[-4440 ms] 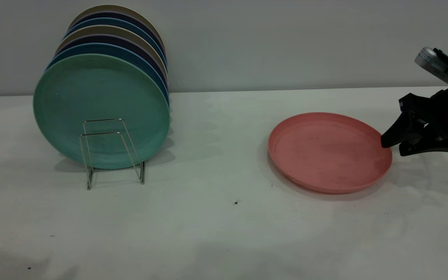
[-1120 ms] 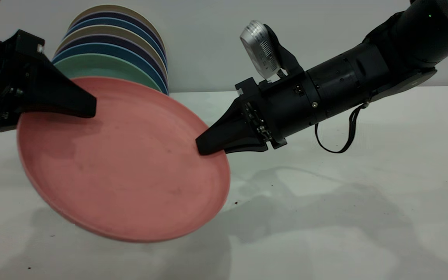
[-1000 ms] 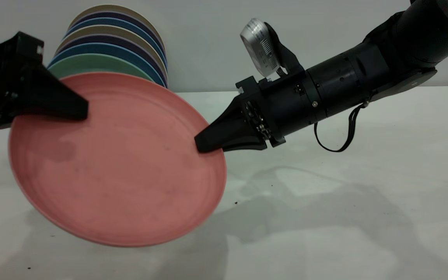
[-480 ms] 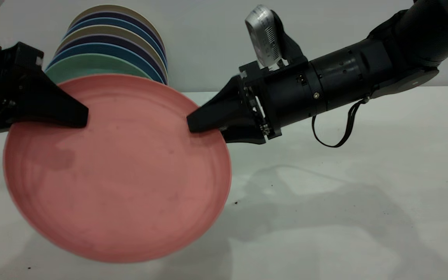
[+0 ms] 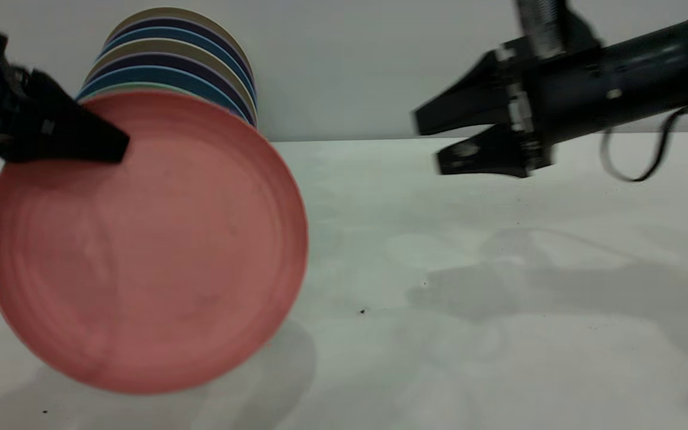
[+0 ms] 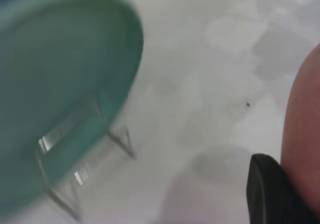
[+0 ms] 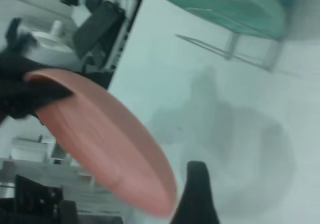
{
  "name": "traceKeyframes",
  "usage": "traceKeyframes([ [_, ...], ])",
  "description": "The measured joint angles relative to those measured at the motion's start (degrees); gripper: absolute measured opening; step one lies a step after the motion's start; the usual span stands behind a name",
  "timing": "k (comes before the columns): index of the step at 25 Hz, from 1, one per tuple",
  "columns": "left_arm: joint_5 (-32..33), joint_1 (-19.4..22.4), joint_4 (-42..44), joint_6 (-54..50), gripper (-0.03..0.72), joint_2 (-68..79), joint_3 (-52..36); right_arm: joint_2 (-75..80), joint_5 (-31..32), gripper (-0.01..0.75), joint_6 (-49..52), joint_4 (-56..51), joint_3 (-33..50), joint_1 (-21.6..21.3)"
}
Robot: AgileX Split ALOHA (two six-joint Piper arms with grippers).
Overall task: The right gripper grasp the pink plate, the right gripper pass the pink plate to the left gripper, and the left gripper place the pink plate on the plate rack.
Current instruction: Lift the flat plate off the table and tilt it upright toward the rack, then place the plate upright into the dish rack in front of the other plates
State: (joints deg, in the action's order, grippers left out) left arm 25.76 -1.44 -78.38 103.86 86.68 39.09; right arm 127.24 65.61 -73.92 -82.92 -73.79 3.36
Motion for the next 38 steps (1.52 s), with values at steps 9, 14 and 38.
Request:
traceKeyframes([
  [9, 0.29, 0.0, 10.17, 16.55, 0.09, 0.0, 8.52, -0.16, 0.21, 0.501, 6.43, 15.6, 0.0, -3.91],
  [14, 0.46, 0.0, 15.93, 16.55, 0.09, 0.0, 11.62, -0.16, -0.6, 0.456, 11.1, 21.35, 0.0, -3.91],
  [38, -5.92, 0.0, 26.83, 16.55, 0.09, 4.97, 23.09, -0.62, -5.86, 0.442, 15.54, 26.74, 0.0, -3.94],
])
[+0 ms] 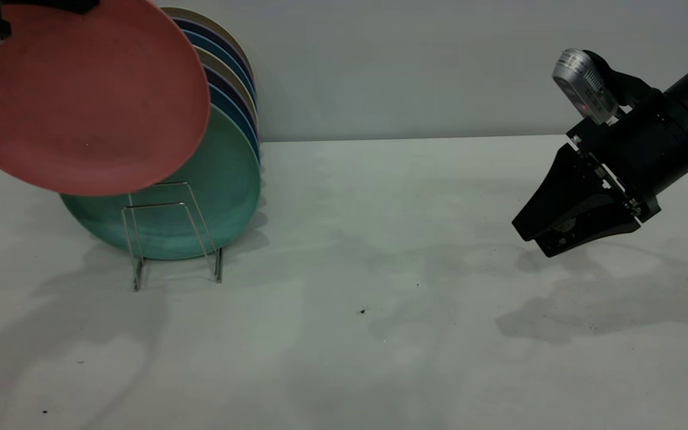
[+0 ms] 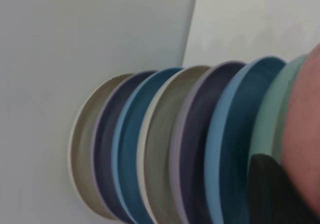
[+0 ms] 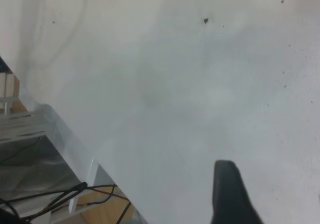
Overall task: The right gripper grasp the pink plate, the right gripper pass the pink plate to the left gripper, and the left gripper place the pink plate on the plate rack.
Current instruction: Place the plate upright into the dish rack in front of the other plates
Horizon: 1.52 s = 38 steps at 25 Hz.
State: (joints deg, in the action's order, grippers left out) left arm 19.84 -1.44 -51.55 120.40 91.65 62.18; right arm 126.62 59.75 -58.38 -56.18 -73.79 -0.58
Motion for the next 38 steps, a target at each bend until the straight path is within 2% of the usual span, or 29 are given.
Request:
traceKeyframes([
  [13, 2.12, -0.1, 4.28, 0.0, 0.09, 3.26, 2.56, 0.0, 0.0, 0.442, 0.0, 0.0, 0.0, 0.0],
  [23, 4.25, -2.84, 5.44, 0.0, 0.09, 4.86, 5.84, 0.0, 0.0, 0.442, 0.0, 0.0, 0.0, 0.0],
  [38, 1.94, -2.85, 3.14, 0.0, 0.09, 10.19, 5.84, 0.0, -0.11, 0.442, 0.0, 0.0, 0.0, 0.0],
])
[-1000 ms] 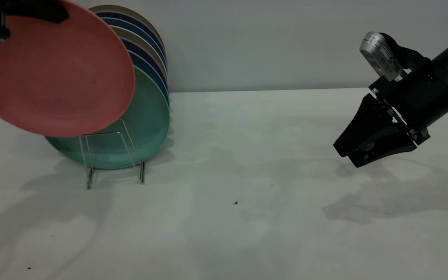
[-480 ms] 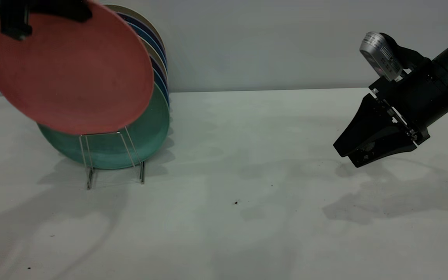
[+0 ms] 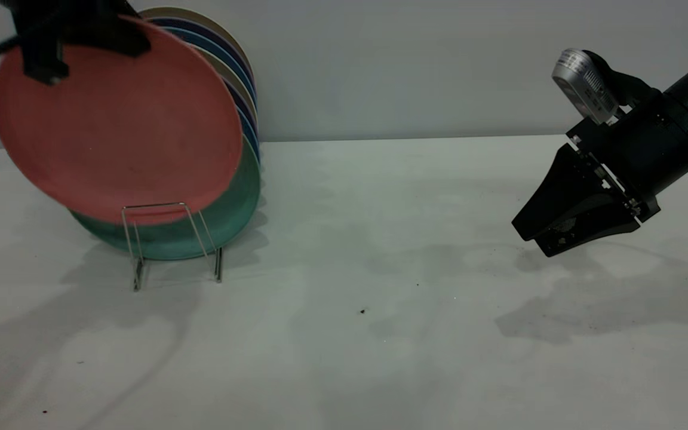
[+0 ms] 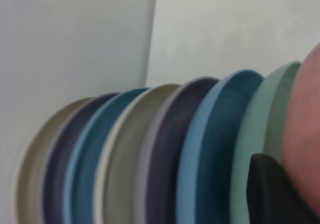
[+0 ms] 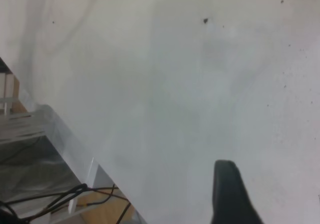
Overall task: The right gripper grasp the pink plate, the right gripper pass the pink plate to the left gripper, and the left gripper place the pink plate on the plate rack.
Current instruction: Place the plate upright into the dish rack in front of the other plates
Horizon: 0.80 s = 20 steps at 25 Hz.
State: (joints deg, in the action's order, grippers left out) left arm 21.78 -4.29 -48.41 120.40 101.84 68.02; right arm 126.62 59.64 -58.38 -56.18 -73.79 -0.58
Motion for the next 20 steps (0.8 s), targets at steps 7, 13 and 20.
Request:
traceKeyframes([
  [7, -0.13, 0.0, -0.27, 0.0, 0.09, 1.98, 0.12, 0.0, 0.0, 0.442, 0.0, 0.25, 0.0, 0.0],
  [13, -0.8, 0.0, -0.39, 0.0, 0.09, 4.89, 0.24, 0.0, -0.05, 0.442, 0.0, 0.91, 0.0, 0.0],
  [20, -1.78, 0.0, -0.39, 0.0, 0.09, 5.92, 0.24, 0.0, -0.05, 0.442, 0.0, 1.45, 0.0, 0.0],
])
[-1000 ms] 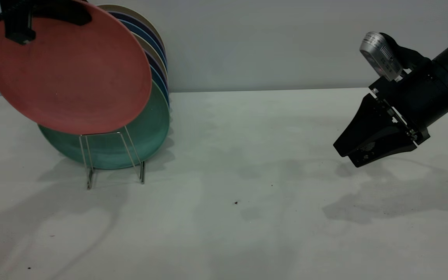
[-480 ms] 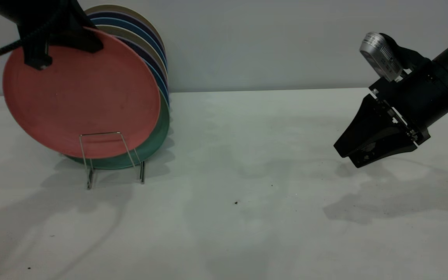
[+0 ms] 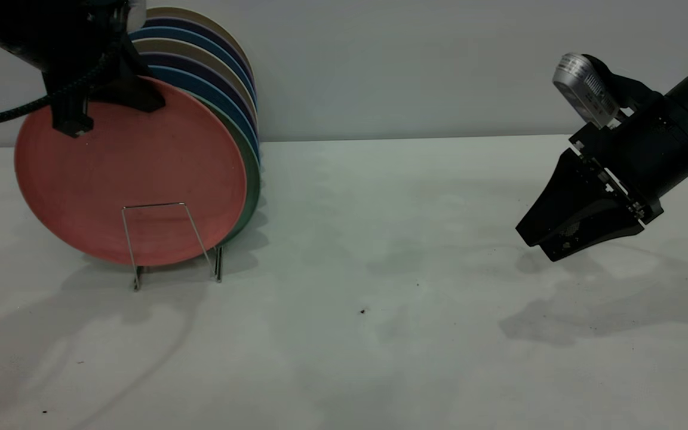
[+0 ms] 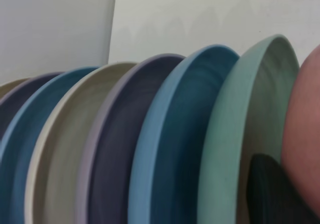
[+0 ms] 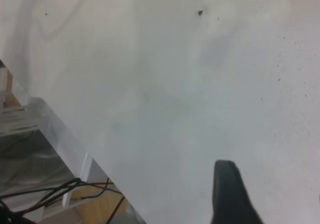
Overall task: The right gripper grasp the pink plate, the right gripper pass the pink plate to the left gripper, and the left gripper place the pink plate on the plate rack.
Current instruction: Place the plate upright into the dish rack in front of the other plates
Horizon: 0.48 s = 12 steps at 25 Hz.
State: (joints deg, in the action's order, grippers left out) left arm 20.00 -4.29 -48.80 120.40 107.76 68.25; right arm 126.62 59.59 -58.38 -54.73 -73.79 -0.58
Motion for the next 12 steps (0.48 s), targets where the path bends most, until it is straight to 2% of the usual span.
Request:
traceKeyframes([
  [3, 0.0, 0.0, 0.0, 0.0, 0.101, 0.0, 0.0, 0.0, 0.0, 0.442, 0.0, 0.0, 0.0, 0.0],
  [5, 0.4, 0.0, 0.0, 0.0, 0.139, 0.0, 0.0, 0.0, 0.0, 0.442, 0.0, 0.0, 0.0, 0.0],
  [12, 1.76, 0.0, -0.07, -3.07, 0.438, 0.0, 0.0, 0.0, 0.0, 0.442, 0.0, 0.0, 0.0, 0.0],
])
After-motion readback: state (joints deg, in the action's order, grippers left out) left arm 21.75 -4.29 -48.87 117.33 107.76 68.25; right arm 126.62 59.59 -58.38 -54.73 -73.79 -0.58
